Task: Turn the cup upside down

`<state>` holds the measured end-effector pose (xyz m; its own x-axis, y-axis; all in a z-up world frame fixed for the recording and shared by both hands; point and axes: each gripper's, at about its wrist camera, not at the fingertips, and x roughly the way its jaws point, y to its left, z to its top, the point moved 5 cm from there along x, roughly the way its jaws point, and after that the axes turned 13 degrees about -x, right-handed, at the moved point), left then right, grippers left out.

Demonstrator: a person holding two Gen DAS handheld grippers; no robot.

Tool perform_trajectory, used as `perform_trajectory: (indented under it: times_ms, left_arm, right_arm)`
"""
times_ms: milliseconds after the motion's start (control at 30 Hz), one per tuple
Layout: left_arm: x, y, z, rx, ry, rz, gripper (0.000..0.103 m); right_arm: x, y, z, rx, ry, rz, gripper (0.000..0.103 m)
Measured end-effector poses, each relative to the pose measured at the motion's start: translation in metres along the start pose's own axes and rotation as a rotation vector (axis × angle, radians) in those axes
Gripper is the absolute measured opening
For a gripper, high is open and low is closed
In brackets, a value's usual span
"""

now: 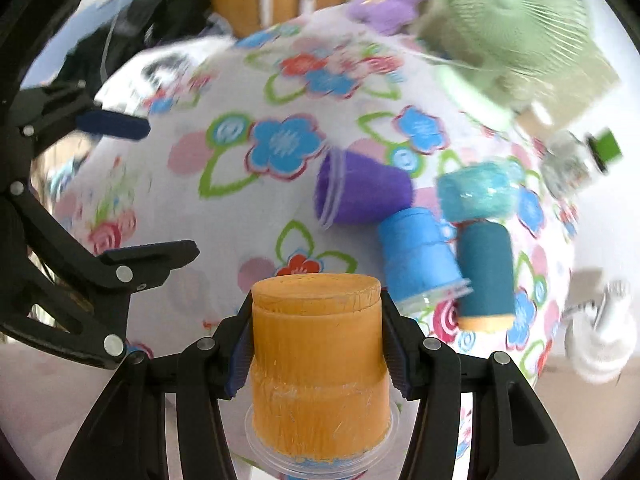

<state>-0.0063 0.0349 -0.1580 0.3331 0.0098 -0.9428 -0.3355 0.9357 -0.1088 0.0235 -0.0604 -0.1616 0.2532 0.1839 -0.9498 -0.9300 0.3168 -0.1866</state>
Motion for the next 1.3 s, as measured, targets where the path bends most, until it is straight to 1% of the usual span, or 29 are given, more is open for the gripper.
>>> perform_trajectory:
  times_ms: [133,267,433,567,667,767,900,1000,1133,1300]
  left_arm:
    - [-0.017,-0.01,0.009,0.08,-0.036,-0.036,0.101]
    - [-0.031,-0.025,0.014,0.167,-0.075,-0.053,0.101]
    - [-0.047,-0.04,0.015,0.193,-0.101,-0.093,0.101]
    - [-0.06,-0.047,0.017,0.184,-0.122,-0.114,0.101]
    - [-0.067,-0.049,0.02,0.163,-0.143,-0.101,0.101]
    - [-0.072,-0.052,0.021,0.144,-0.161,-0.111,0.101]
    - [-0.07,-0.052,0.022,0.112,-0.185,-0.093,0.101]
    - [-0.066,-0.051,0.021,0.092,-0.202,-0.093,0.101]
    - [-0.051,-0.047,0.02,0.073,-0.223,-0.063,0.101]
    - [-0.026,-0.041,0.013,0.048,-0.215,-0.047,0.101]
  right_arm:
    - [-0.018,-0.007,-0.008,0.087,-0.027,-0.055,0.058]
    - [-0.036,-0.013,-0.02,0.194,-0.067,-0.107,0.058]
    - [-0.057,-0.021,-0.029,0.283,-0.119,-0.159,0.058]
    - [-0.075,-0.034,-0.037,0.382,-0.193,-0.183,0.058]
    - [-0.083,-0.042,-0.041,0.441,-0.239,-0.183,0.058]
    - [-0.092,-0.046,-0.04,0.464,-0.31,-0.194,0.058]
    - [-0.097,-0.051,-0.039,0.481,-0.401,-0.211,0.058]
    - [-0.091,-0.052,-0.037,0.477,-0.445,-0.207,0.059]
    - [-0.074,-0.053,-0.041,0.495,-0.507,-0.183,0.059]
    - [-0.043,-0.05,-0.05,0.516,-0.548,-0.186,0.059]
